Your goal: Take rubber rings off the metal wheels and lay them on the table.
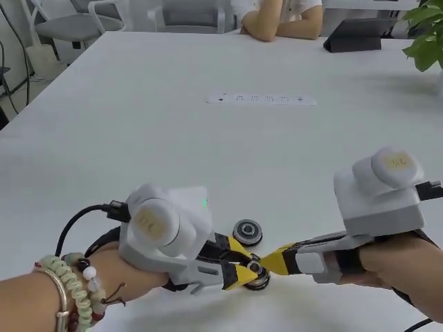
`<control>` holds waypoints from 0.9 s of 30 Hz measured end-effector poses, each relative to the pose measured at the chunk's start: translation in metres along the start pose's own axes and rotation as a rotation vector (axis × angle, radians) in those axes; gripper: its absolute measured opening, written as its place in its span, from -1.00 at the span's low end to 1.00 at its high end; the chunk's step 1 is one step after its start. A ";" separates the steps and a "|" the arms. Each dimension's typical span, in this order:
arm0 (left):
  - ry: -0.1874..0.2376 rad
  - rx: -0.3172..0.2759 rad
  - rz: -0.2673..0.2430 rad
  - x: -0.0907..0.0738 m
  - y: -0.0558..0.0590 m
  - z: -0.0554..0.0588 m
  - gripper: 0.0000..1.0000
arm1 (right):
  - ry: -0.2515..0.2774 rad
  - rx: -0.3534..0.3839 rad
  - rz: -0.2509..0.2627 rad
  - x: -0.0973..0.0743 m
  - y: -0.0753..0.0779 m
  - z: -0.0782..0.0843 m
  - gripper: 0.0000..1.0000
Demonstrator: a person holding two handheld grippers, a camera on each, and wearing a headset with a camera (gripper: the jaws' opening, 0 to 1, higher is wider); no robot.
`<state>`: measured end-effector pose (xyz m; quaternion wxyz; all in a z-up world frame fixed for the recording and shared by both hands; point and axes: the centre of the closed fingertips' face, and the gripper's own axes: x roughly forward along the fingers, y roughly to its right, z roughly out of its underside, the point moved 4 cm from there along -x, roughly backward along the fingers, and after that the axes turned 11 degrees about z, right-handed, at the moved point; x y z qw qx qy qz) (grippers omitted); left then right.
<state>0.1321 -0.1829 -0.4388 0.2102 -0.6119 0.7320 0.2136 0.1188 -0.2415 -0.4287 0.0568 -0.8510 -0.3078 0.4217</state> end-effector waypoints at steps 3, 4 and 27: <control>-0.002 -0.001 -0.001 0.000 0.000 0.000 -0.87 | 0.063 0.040 -0.026 -0.003 -0.004 -0.012 -1.00; -0.001 -0.001 -0.001 0.000 0.000 0.000 -0.87 | 0.062 0.044 -0.021 -0.004 -0.003 -0.013 -1.00; 0.020 -0.008 -0.015 0.000 -0.001 0.000 -0.85 | -0.030 -0.021 0.090 0.004 0.016 0.007 -1.00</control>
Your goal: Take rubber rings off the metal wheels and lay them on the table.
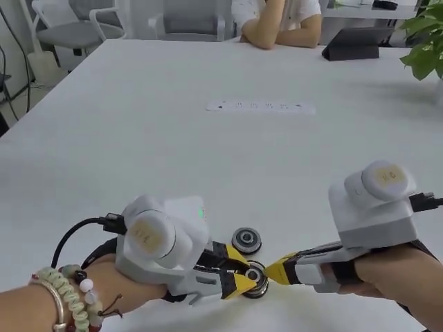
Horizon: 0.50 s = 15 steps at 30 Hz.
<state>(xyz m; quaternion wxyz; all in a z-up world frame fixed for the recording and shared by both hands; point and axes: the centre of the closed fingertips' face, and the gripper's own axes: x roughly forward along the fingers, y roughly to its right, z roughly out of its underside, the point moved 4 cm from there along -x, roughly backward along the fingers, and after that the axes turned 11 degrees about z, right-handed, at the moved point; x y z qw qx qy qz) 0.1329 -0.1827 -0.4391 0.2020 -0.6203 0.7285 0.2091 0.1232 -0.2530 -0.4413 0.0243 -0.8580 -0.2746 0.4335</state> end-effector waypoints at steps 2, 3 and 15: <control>-0.003 -0.026 -0.002 0.000 -0.001 0.000 -0.85 | 0.003 0.002 -0.002 0.000 -0.001 0.000 -1.00; -0.004 -0.026 -0.001 0.000 -0.001 0.000 -0.85 | 0.003 0.002 -0.002 0.000 -0.001 -0.001 -1.00; 0.005 -0.040 0.012 -0.006 0.000 -0.007 -0.66 | 0.021 0.005 -0.009 -0.002 -0.001 -0.005 -1.00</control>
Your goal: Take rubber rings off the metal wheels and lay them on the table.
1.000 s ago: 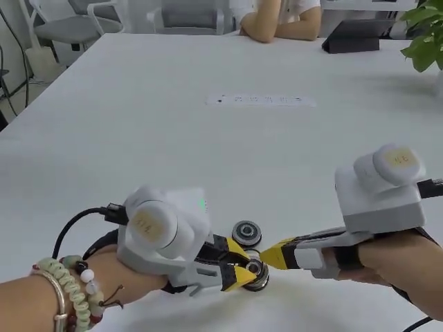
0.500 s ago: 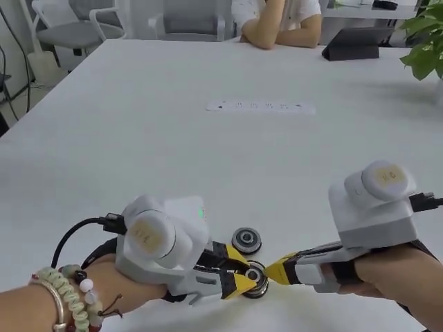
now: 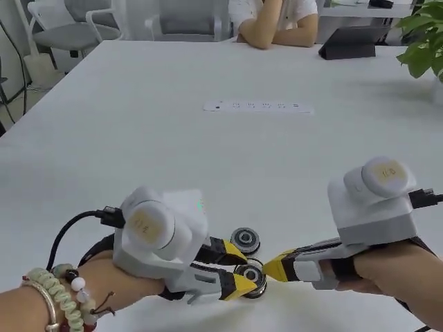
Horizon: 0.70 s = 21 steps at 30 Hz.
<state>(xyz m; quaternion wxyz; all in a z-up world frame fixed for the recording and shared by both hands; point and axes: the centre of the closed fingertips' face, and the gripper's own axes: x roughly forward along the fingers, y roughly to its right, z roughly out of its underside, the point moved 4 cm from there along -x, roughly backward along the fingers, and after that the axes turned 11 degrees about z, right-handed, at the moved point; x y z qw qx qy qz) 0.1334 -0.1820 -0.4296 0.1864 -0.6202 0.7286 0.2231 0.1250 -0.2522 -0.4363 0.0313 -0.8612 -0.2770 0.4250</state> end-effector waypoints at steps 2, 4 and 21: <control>0.007 -0.009 0.012 -0.001 0.002 -0.001 -0.53 | 0.006 0.003 0.005 -0.001 0.001 -0.002 -1.00; -0.002 0.021 0.016 -0.004 0.003 -0.001 -0.46 | 0.013 0.007 0.007 -0.003 0.002 -0.003 -1.00; 0.062 0.036 0.018 -0.027 0.004 -0.026 -0.07 | 0.069 0.029 0.037 -0.013 0.011 -0.017 -1.00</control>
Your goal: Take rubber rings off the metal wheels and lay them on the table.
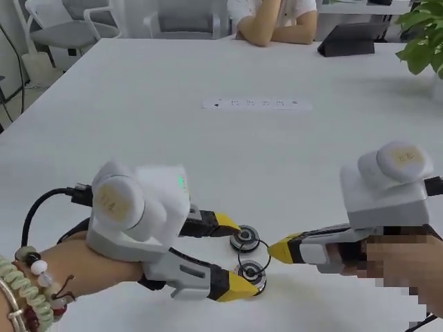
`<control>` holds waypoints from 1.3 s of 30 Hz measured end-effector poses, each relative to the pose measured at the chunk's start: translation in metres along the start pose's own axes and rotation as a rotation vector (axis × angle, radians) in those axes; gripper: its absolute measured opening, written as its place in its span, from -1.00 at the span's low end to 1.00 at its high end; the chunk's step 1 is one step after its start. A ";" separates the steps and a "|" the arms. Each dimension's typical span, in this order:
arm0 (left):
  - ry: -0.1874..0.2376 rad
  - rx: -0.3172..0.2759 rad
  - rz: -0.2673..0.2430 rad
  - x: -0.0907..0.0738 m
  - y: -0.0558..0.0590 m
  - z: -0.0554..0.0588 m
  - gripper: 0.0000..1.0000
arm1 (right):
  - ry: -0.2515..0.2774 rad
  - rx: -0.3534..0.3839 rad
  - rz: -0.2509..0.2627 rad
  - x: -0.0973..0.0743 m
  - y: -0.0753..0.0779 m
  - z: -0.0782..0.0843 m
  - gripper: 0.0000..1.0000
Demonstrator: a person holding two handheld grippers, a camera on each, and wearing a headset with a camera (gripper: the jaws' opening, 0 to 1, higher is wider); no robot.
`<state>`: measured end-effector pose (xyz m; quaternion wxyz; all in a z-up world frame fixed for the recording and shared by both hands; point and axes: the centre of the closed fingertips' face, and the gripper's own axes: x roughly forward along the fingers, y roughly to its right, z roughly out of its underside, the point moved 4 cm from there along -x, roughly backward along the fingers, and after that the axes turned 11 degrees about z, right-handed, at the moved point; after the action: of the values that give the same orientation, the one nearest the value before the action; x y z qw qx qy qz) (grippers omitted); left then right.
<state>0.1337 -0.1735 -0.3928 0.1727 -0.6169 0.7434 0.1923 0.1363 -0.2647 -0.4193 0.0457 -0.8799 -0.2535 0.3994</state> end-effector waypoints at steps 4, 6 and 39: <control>0.008 0.027 -0.023 -0.010 -0.002 -0.011 -0.04 | 0.028 0.020 0.006 -0.005 0.003 -0.006 -1.00; 0.012 0.019 -0.020 -0.014 -0.002 -0.017 0.04 | 0.039 0.025 0.009 -0.007 0.004 -0.009 -1.00; -0.004 -0.039 -0.169 -0.094 0.010 -0.012 0.69 | 0.126 0.114 0.021 -0.029 0.018 -0.019 -1.00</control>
<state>0.1400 -0.0981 -0.3353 0.1779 -0.6802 0.6844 0.1929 0.1414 -0.2919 -0.3913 0.1075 -0.9019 -0.2175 0.3574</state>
